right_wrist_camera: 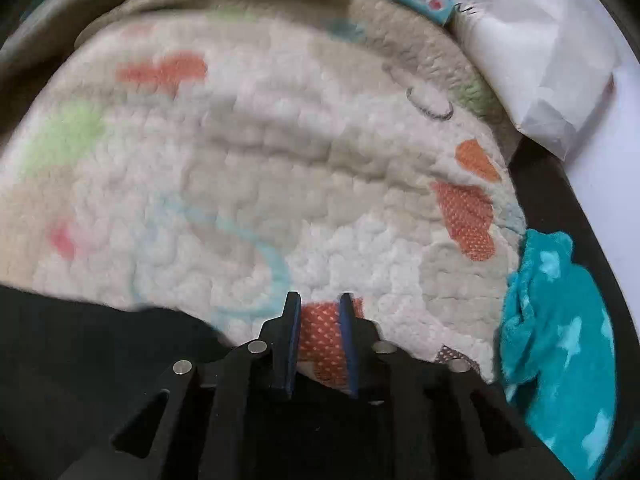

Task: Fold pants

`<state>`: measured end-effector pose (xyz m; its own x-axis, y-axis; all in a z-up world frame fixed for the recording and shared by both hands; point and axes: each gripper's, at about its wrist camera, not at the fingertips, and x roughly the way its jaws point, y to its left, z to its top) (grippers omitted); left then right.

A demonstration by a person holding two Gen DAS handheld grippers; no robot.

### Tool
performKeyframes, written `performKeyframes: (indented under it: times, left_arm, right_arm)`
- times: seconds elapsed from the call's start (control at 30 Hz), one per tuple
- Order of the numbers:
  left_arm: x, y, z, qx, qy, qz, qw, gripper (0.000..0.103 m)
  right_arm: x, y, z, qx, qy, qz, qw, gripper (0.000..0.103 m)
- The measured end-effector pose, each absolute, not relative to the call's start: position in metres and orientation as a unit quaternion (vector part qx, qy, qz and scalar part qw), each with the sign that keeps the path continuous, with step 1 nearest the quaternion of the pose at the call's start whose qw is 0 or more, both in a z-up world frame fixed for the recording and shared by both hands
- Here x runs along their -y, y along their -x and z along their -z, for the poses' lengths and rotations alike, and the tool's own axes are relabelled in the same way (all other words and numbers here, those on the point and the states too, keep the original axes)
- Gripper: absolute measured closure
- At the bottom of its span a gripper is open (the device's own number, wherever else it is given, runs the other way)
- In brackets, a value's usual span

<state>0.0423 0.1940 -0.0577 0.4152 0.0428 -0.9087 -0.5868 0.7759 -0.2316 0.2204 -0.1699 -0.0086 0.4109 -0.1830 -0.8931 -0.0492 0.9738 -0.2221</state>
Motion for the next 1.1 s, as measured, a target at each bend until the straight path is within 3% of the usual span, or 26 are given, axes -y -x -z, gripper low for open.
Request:
performKeyframes:
  times: [0.23,0.43,0.5,0.53,0.57,0.63,1.0,1.1]
  left_arm:
    - [-0.224,-0.022,0.048,-0.474,0.324,-0.217,0.790,0.051]
    - [-0.254,0.000,0.040,-0.435,0.369,-0.243,0.785,0.051]
    - [-0.256,0.001,0.040,-0.436,0.374,-0.235,0.784,0.051]
    - [-0.257,0.001,0.039,-0.436,0.376,-0.232,0.784,0.051]
    - [-0.256,0.001,0.038,-0.434,0.377,-0.230,0.785,0.051]
    - [-0.256,0.000,0.035,-0.427,0.380,-0.228,0.788,0.051]
    - [-0.240,-0.013,0.036,-0.433,0.343,-0.218,0.805,0.051]
    - [-0.218,-0.026,0.043,-0.456,0.319,-0.180,0.811,0.051]
  right_arm:
    - [-0.015,-0.151,-0.019,-0.509,0.128,-0.329,0.785,0.079]
    - [-0.100,-0.100,0.026,-0.512,0.208,-0.368,0.748,0.072]
    - [-0.105,-0.101,0.038,-0.520,0.212,-0.338,0.755,0.078]
    - [-0.104,-0.103,0.036,-0.526,0.191,-0.335,0.758,0.089]
    - [-0.103,-0.103,0.033,-0.531,0.170,-0.336,0.759,0.094]
    - [-0.101,-0.102,0.023,-0.530,0.147,-0.340,0.763,0.094]
    - [-0.052,-0.082,0.010,-0.566,0.053,-0.378,0.731,0.083]
    - [-0.002,-0.081,-0.009,-0.556,0.039,-0.353,0.751,0.073]
